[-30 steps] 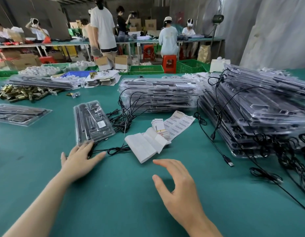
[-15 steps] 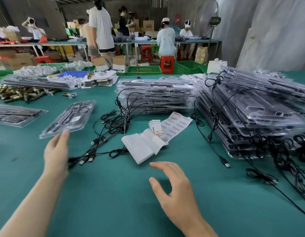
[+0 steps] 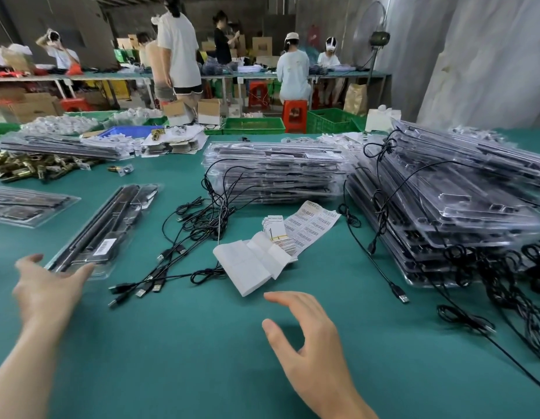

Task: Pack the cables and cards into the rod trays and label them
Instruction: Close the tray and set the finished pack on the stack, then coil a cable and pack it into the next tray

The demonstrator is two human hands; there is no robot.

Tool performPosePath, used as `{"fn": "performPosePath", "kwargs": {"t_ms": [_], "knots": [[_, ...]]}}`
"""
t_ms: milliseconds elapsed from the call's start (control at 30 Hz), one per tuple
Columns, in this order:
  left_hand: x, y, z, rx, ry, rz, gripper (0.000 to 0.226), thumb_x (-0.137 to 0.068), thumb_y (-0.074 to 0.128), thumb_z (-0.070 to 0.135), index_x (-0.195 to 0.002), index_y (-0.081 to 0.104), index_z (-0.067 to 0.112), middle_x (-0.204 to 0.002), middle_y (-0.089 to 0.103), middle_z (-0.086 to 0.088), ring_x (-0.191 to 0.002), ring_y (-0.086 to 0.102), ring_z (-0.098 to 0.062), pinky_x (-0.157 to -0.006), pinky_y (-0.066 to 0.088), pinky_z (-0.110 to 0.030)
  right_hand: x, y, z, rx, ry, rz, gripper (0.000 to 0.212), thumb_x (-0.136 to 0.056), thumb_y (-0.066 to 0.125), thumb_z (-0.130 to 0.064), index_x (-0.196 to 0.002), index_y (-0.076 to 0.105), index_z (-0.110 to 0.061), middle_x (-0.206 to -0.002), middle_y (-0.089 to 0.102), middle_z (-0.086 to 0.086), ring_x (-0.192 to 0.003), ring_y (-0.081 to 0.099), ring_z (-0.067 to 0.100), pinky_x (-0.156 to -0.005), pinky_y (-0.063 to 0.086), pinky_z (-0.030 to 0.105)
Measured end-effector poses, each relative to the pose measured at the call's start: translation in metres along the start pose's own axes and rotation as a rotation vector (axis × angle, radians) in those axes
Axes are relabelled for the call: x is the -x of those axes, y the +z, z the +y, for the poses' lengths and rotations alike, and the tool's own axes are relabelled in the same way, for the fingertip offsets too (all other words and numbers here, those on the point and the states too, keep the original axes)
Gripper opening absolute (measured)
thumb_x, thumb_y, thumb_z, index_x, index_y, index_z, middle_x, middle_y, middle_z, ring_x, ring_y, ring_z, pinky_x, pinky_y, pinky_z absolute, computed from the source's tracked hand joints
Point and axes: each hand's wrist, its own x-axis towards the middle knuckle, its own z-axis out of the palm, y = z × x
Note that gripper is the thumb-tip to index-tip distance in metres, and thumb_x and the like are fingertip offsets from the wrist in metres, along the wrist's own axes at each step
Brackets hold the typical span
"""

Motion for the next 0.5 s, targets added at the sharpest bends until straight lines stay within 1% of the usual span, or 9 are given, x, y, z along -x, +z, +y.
{"fn": "performPosePath", "kwargs": {"t_ms": [67, 100, 133, 200, 267, 367, 433, 500], "knots": [[0.015, 0.006, 0.014, -0.014, 0.179, -0.02, 0.055, -0.087, 0.08, 0.033, -0.13, 0.053, 0.01, -0.108, 0.07, -0.019, -0.112, 0.062, -0.038, -0.1, 0.049, -0.056, 0.001, 0.001, 0.002, 0.003, -0.021, 0.024, 0.028, -0.09, 0.063, -0.041, -0.117, 0.066, -0.039, -0.118, 0.061, -0.024, -0.121, 0.056, 0.008, -0.096, 0.044, 0.02], [0.025, 0.011, 0.022, -0.033, 0.277, -0.037, 0.046, -0.09, 0.076, 0.031, -0.127, 0.057, 0.011, -0.105, 0.069, -0.016, -0.106, 0.063, -0.037, -0.098, 0.05, -0.054, 0.0, 0.002, 0.002, 0.007, -0.026, 0.037, 0.024, -0.089, 0.064, -0.041, -0.113, 0.066, -0.039, -0.115, 0.061, -0.024, -0.119, 0.057, 0.008, -0.095, 0.045, 0.021], [0.034, 0.018, 0.029, -0.043, 0.371, -0.062, 0.038, -0.093, 0.073, 0.029, -0.124, 0.061, 0.012, -0.107, 0.066, -0.015, -0.103, 0.062, -0.035, -0.099, 0.049, -0.051, 0.0, 0.002, 0.003, 0.013, -0.03, 0.048, 0.018, -0.089, 0.065, -0.041, -0.107, 0.066, -0.038, -0.112, 0.061, -0.024, -0.117, 0.058, 0.008, -0.093, 0.046, 0.023], [0.058, 0.033, 0.046, -0.028, 0.541, -0.125, 0.029, -0.095, 0.07, 0.027, -0.121, 0.067, 0.013, -0.112, 0.061, -0.011, -0.103, 0.061, -0.03, -0.1, 0.045, -0.043, -0.001, 0.003, 0.007, 0.031, -0.044, 0.074, 0.007, -0.089, 0.066, -0.039, -0.095, 0.065, -0.035, -0.103, 0.062, -0.023, -0.11, 0.059, 0.007, -0.09, 0.047, 0.027], [0.082, 0.047, 0.065, 0.006, 0.654, -0.171, 0.022, -0.096, 0.069, 0.028, -0.115, 0.069, 0.017, -0.113, 0.058, -0.005, -0.107, 0.057, -0.025, -0.099, 0.041, -0.038, -0.002, 0.002, 0.01, 0.048, -0.053, 0.109, 0.004, -0.088, 0.066, -0.037, -0.087, 0.064, -0.034, -0.095, 0.061, -0.022, -0.103, 0.059, 0.007, -0.089, 0.045, 0.028], [0.11, 0.063, 0.098, 0.092, 0.737, -0.18, 0.018, -0.096, 0.068, 0.029, -0.113, 0.07, 0.022, -0.115, 0.058, -0.001, -0.116, 0.05, -0.021, -0.102, 0.034, -0.03, -0.001, 0.0, 0.012, 0.067, -0.04, 0.142, 0.005, -0.088, 0.065, -0.037, -0.084, 0.064, -0.034, -0.092, 0.061, -0.022, -0.097, 0.059, 0.006, -0.086, 0.045, 0.029], [0.122, 0.072, 0.128, 0.136, 0.799, -0.165, 0.019, -0.096, 0.068, 0.027, -0.113, 0.069, 0.021, -0.116, 0.057, -0.002, -0.118, 0.048, -0.022, -0.1, 0.029, -0.024, -0.002, -0.001, 0.014, 0.08, -0.043, 0.145, 0.005, -0.088, 0.066, -0.038, -0.084, 0.065, -0.034, -0.091, 0.06, -0.021, -0.096, 0.059, 0.006, -0.085, 0.045, 0.03], [0.126, 0.084, 0.162, 0.109, 0.875, -0.158, 0.023, -0.095, 0.068, 0.028, -0.116, 0.068, 0.018, -0.119, 0.056, -0.005, -0.119, 0.046, -0.025, -0.098, 0.028, -0.024, -0.006, -0.003, 0.016, 0.117, -0.058, 0.157, 0.004, -0.087, 0.069, -0.037, -0.085, 0.066, -0.035, -0.089, 0.059, -0.02, -0.095, 0.058, 0.005, -0.084, 0.045, 0.031]]}}
